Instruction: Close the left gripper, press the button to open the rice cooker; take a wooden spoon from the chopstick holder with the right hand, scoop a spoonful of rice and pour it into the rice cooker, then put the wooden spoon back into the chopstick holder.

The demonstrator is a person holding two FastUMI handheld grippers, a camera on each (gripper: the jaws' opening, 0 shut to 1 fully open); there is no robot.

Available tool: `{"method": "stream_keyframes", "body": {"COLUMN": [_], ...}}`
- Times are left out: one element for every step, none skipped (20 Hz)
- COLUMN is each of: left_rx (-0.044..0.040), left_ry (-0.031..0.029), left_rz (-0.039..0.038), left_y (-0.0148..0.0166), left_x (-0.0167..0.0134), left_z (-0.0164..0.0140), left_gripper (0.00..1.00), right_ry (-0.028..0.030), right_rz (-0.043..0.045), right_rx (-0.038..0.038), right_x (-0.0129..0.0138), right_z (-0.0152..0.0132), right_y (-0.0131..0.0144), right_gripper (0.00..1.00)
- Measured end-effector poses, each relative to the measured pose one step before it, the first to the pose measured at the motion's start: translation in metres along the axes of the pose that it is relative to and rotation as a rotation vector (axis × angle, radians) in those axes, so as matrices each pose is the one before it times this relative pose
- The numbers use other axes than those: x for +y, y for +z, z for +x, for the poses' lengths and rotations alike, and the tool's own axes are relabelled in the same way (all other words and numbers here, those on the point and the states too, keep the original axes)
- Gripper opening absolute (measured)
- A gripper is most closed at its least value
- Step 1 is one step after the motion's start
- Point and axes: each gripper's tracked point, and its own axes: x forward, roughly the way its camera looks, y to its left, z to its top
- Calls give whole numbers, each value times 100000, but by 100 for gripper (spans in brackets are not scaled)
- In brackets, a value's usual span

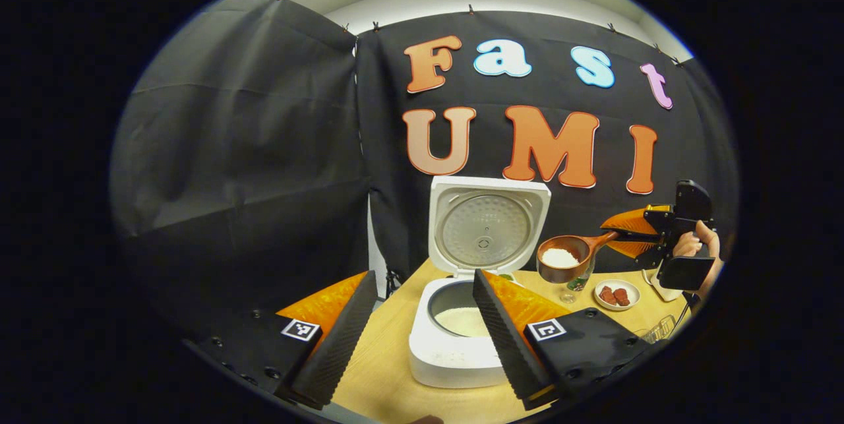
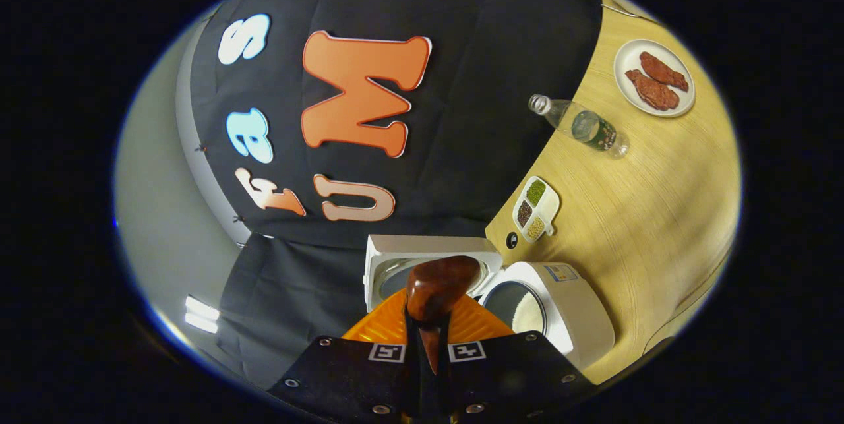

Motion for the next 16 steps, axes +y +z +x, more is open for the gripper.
{"method": "stream_keyframes", "body": {"left_rx": [46, 143, 359, 292, 131, 500, 553, 418, 491, 291, 247, 493, 575, 736, 619, 597], "left_ry": [1245, 1230, 1452, 1393, 952, 1117, 772, 759, 484, 443, 248, 248, 481, 313, 337, 70], "left_rz": [-475, -223, 108, -81, -325, -365, -454, -458, -330, -195, -190, 14, 29, -100, -275, -343], "left_y": [-98, -49, -66, -57, -181, -209, -202, -92, -287, -164, -96, -238, -377, -323, -125, 533], "left_x": [699, 751, 762, 785, 604, 549, 431, 362, 374, 280, 243, 227, 381, 286, 186, 90], "left_z": [-111, -51, -61, 14, -36, -103, 71, 83, 48, -9, 203, 41, -13, 166, 121, -265], "left_gripper": [97, 99, 99, 99, 99, 97, 97, 99, 99, 99, 99, 99, 99, 99, 99, 99], "right_ry": [-1440, -1584, -1695, -756, -162, -113, -306, -723, -829, -683, -900, -983, -1377, -1247, -1156, -606], "right_rz": [-4557, -4727, -5636, -5570, -5505, -4646, -4529, -4112, -4100, -4169, -4560, -4844, -5152, -5271, -5002, -4838], "right_rx": [93, 128, 37, -36, -147, 82, 245, 507, 646, 367, 59, 244, -255, -428, -944, -286], "right_x": [226, 255, 294, 627, 586, 681, 337, 305, 229, 257, 192, 259, 115, 84, 62, 341], "right_z": [1074, 829, 908, 732, 765, 677, 629, 465, 527, 383, 516, 372, 382, 262, 310, 206], "right_y": [-394, -452, -411, -385, -274, -275, -244, -354, -273, -252, -217, -270, -321, -212, -111, -206], "right_gripper": [9, 9, 10, 10, 10, 9, 9, 9, 9, 9, 9, 9, 9, 10, 10, 10]}}
